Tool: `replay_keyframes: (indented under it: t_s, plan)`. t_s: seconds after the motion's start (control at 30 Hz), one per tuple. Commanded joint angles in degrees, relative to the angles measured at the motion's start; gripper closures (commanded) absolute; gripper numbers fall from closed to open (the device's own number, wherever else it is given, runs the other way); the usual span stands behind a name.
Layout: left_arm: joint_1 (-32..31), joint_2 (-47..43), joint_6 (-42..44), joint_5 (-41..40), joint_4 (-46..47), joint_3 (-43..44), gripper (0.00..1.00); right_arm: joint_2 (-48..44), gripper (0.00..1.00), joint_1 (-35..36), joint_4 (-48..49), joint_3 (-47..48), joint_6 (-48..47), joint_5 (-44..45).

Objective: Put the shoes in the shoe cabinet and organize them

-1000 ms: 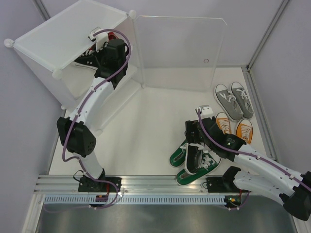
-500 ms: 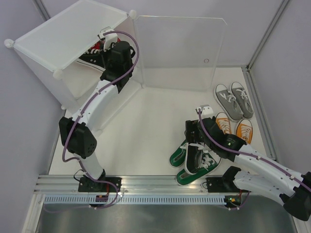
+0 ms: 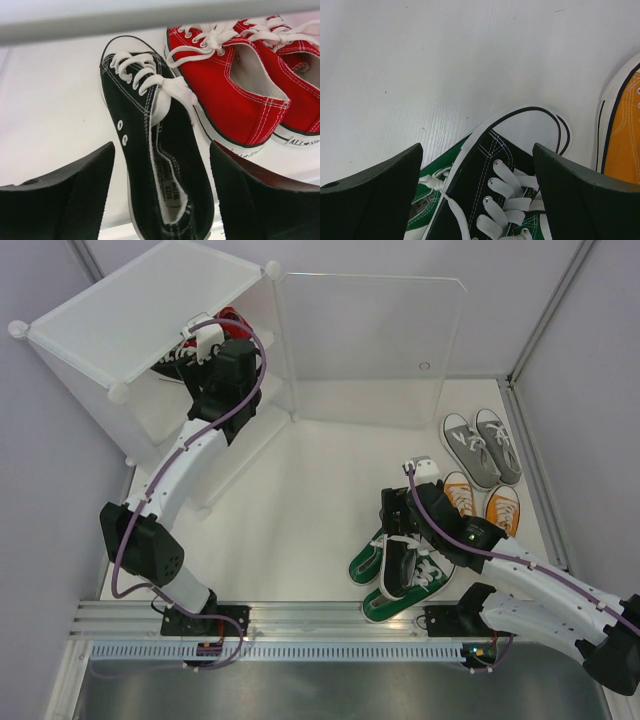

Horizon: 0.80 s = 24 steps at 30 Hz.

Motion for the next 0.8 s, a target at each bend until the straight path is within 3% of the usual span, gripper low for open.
replay_keyframes:
  t_s: [0.0, 0.13, 0.4, 0.77]
  plan:
    - [-0.5, -3.4, -8.3, 1.0, -6.6, 0.8, 0.19, -0.5, 0.06, 0.0, 1.8, 0.5, -0.4, -0.3]
    - [-1.1, -3.2, -10.1, 1.5, -9.1, 0.7, 0.13, -0.5, 0.06, 0.0, 1.7, 0.5, -0.5, -0.4]
    - [-1.4, -2.8, -20.5, 1.5, -21.7, 1.7, 0.13, -1.0, 0.06, 0.0, 1.8, 0.5, -0.5, -0.7]
    - [0.2, 0.0, -26.2, 1.6, -31.5, 6.3, 0.47, -1.8, 0.06, 0.1, 1.9, 0.2, -0.4, -0.9]
